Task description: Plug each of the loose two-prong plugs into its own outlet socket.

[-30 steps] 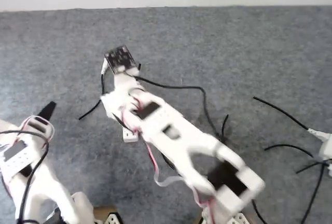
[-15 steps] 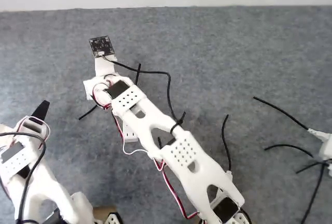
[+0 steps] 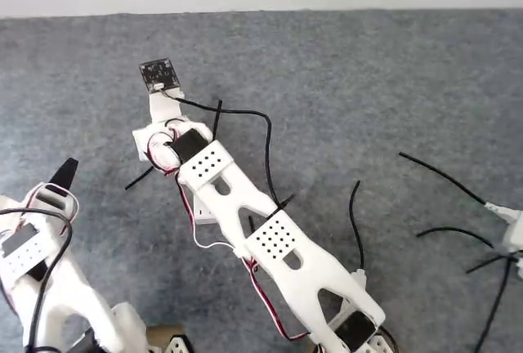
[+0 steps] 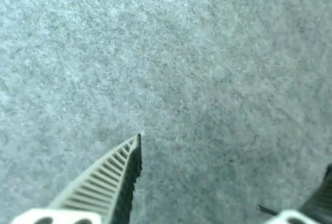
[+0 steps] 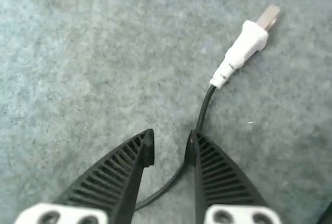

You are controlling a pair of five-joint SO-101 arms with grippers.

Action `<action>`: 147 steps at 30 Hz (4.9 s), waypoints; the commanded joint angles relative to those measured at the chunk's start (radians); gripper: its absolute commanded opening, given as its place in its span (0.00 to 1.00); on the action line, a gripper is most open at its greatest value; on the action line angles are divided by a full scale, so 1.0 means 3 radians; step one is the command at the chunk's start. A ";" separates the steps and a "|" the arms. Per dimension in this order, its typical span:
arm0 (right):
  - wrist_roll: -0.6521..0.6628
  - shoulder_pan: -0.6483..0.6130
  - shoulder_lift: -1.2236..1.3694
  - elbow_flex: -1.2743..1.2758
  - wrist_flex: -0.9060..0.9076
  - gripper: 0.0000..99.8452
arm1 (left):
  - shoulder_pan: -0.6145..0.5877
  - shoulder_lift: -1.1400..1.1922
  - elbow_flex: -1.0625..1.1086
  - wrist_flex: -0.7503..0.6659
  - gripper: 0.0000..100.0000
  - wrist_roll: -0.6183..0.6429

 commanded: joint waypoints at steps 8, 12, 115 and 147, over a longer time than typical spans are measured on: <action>0.0056 0.0003 -0.0151 -0.0194 0.0161 0.11 | -0.0010 0.0005 -0.0166 -0.0072 0.49 0.0010; 0.0056 -0.0008 -0.0033 -0.0189 0.0023 0.11 | 0.0026 0.0005 -0.0161 -0.0072 0.49 0.0005; -0.1141 -0.0366 -0.0299 -0.0184 0.1373 0.21 | -0.0128 0.0005 -0.0059 -0.0338 0.49 -0.0225; -0.0690 -0.0330 -0.0478 -0.0199 0.1808 0.01 | -0.0046 0.0005 -0.0049 -0.0394 0.49 -0.0230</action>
